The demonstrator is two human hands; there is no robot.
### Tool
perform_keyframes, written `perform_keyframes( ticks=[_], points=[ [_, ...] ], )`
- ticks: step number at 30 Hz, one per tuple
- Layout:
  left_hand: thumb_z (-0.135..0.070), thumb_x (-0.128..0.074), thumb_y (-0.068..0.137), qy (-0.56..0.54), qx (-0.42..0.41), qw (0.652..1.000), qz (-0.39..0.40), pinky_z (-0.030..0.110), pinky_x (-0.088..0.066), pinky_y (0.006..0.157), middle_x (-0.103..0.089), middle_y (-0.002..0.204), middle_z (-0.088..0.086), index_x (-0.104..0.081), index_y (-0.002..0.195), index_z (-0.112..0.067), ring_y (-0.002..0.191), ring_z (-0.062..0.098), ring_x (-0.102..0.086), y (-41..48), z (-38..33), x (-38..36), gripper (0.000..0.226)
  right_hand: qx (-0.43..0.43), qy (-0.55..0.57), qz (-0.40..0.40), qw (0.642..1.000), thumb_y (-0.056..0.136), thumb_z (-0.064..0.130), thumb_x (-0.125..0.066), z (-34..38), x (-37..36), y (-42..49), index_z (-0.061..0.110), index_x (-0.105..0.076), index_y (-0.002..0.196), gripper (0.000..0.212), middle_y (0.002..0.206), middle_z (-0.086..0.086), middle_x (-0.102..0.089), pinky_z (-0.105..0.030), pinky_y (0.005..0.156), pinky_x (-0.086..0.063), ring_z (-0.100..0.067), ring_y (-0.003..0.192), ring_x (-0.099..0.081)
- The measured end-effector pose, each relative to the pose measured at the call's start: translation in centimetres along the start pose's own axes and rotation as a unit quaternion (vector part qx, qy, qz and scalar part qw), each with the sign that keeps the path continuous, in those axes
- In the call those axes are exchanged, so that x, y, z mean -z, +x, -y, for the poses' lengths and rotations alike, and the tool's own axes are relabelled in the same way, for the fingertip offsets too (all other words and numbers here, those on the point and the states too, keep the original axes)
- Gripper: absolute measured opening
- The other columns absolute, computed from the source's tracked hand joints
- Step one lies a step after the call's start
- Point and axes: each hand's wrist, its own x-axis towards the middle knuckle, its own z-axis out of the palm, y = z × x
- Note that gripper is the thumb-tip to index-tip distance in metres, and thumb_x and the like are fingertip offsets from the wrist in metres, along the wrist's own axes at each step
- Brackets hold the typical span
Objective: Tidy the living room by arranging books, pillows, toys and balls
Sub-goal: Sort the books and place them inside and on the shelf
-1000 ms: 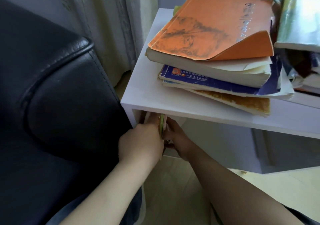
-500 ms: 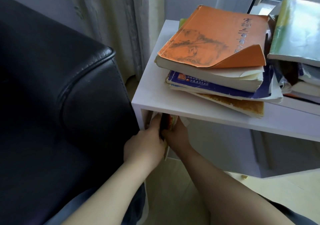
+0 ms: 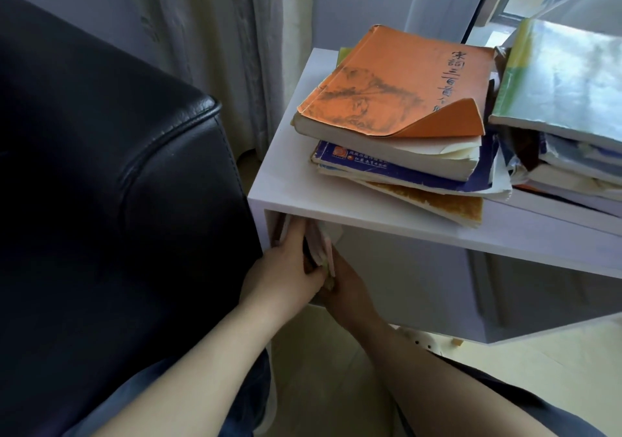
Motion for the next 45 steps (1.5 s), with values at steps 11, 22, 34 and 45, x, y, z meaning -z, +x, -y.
perform_keyframes(
  ticks=[11, 22, 34, 45],
  points=[
    [-0.037, -0.050, 0.093, 0.212, -0.076, 0.972, -0.064, 0.028, -0.046, 0.066, -0.058, 0.117, -0.005, -0.026, 0.132, -0.038, 0.098, 0.020, -0.061, -0.2, 0.9, -0.1, 0.046, 0.018, -0.173, 0.053, 0.983, 0.086, 0.018, -0.065, -1.3, 0.1, 0.6, 0.051, 0.020, 0.130, 0.101, 0.148, -0.008, -0.038, -0.038, 0.093, -0.048, -0.028, 0.120, -0.052],
    [-0.042, -0.043, 0.095, 0.190, -0.088, 0.975, -0.069, 0.025, -0.045, 0.067, -0.060, 0.118, -0.006, -0.022, 0.140, -0.038, 0.100, 0.018, -0.061, -0.6, 0.8, -0.3, 0.049, -0.030, -0.246, 0.070, 0.966, 0.098, 0.029, -0.042, -0.2, 1.1, 0.3, 0.041, 0.010, 0.147, 0.072, 0.146, -0.011, -0.039, -0.032, 0.093, -0.042, -0.028, 0.121, -0.050],
    [-0.037, -0.042, 0.096, 0.224, -0.101, 0.966, -0.076, 0.025, -0.044, 0.062, -0.061, 0.113, -0.006, -0.026, 0.135, -0.037, 0.095, 0.018, -0.062, -0.1, 1.7, -0.5, 0.042, -0.059, -0.317, 0.099, 0.941, 0.093, 0.022, -0.054, 0.7, 0.2, 0.5, 0.024, 0.018, 0.148, 0.091, 0.151, -0.014, -0.031, -0.036, 0.086, -0.047, -0.029, 0.115, -0.055],
    [-0.032, -0.046, 0.095, 0.184, -0.081, 0.979, -0.040, 0.021, -0.033, 0.047, -0.041, 0.087, -0.010, -0.014, 0.144, -0.042, 0.073, 0.009, -0.044, -3.2, 0.2, 1.2, 0.059, -0.077, -0.255, 0.065, 0.962, 0.088, 0.021, -0.062, 4.2, 4.4, -3.8, 0.025, -0.006, 0.150, 0.083, 0.139, -0.010, -0.046, -0.034, 0.097, -0.045, -0.025, 0.120, -0.050]
  ],
)
